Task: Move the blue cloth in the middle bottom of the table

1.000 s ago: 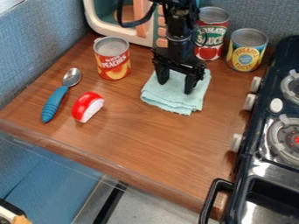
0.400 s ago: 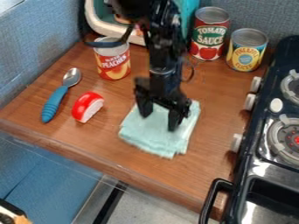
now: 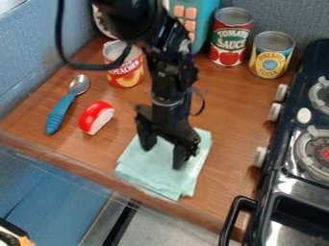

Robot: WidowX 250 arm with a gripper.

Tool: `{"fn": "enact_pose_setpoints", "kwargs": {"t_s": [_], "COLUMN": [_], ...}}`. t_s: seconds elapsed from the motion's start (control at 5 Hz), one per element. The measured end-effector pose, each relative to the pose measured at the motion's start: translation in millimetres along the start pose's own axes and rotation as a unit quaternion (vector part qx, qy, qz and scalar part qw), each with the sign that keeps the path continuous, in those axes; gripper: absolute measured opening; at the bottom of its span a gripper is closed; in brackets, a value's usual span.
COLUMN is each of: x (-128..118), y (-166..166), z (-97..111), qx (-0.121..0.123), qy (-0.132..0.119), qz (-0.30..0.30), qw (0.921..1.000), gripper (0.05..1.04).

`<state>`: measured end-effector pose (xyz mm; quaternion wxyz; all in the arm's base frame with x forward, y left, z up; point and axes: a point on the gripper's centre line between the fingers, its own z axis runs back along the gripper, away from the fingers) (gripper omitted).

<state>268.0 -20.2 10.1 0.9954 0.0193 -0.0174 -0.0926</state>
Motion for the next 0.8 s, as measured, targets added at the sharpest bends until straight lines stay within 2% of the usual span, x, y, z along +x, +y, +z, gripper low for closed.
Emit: {"fn": "enact_pose_setpoints", "kwargs": {"t_s": [0.2,0.4,0.6,0.8], "x": [0.3,16.3,31.9,29.8], "y": [-3.9,-8.5,-6.7,-7.8], "z": [0.4,10.9,49.8,72.8], "qx": [0.002,-0.016,-0.014,-0.025], "qy": [-0.004,-0.029,-0.075,-0.096], "qz": [0.002,0.008,0.019,0.02], "qw": [1.0,0.9994,0.9969,0.9948], "gripper": [0.999,0.999,0.999,0.999]}}
